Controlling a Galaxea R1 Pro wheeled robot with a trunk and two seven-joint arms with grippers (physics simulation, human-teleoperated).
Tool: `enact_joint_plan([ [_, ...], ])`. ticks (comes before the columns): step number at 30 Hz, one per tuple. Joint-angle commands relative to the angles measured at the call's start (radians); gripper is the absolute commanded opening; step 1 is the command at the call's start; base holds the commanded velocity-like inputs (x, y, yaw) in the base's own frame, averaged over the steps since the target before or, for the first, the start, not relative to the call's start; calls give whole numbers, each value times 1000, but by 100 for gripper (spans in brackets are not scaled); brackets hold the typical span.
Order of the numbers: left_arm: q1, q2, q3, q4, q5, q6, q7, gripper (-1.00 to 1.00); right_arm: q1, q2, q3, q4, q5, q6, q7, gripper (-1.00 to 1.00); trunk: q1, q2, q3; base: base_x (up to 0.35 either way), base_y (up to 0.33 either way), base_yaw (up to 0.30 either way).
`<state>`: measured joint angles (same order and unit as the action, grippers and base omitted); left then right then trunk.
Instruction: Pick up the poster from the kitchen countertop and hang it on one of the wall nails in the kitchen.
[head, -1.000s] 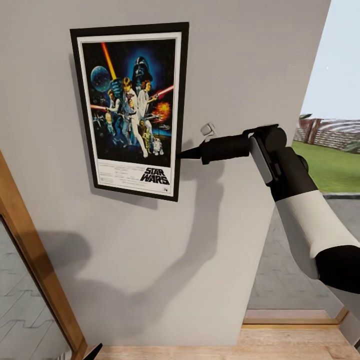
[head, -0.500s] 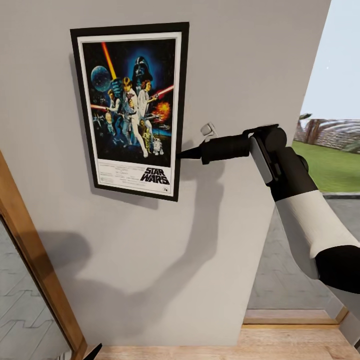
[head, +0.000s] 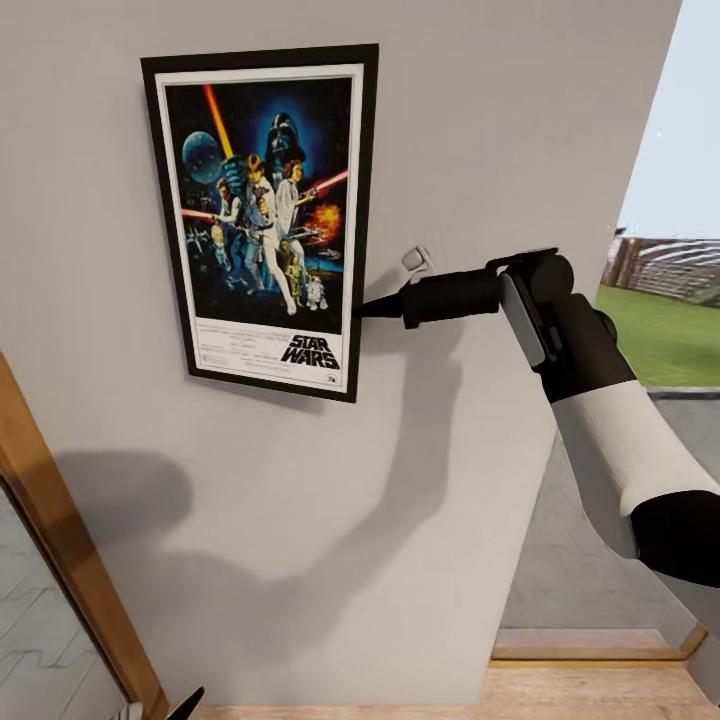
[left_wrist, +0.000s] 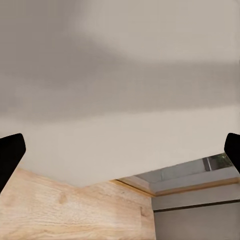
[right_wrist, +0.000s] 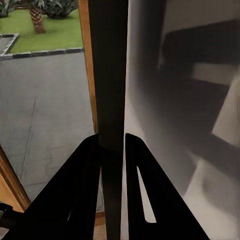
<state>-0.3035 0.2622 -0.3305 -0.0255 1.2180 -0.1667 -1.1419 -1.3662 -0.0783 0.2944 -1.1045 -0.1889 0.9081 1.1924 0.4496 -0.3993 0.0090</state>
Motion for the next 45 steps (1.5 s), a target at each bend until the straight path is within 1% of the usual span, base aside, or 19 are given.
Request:
enact_joint_plan([
  [1, 0, 0, -8, 0, 6, -8, -1, 100, -1, -1, 2, 0, -4, 5, -1, -100, 0, -1, 0, 9, 0, 0],
  [24, 0, 0, -8, 0, 6, -8, -1, 100, -1, 0, 3, 0, -4, 5, -1, -100, 0, -1, 0, 2, 0, 0],
  [31, 0, 0, -8, 0, 6, -8, -1, 100, -1, -1, 2, 0, -4, 5, -1, -100, 0, -1, 0, 206, 0, 0],
  [32, 0, 0, -8, 0, 6, -8, -1, 100, -1, -1, 2, 0, -4, 5, -1, 100, 0, -1, 0, 141, 0, 0],
  [45, 0, 0, -8, 0, 6, -8, -1, 100, -1, -1, -1, 1, 2, 8, -7, 100, 0, -1, 0, 21, 0, 0],
])
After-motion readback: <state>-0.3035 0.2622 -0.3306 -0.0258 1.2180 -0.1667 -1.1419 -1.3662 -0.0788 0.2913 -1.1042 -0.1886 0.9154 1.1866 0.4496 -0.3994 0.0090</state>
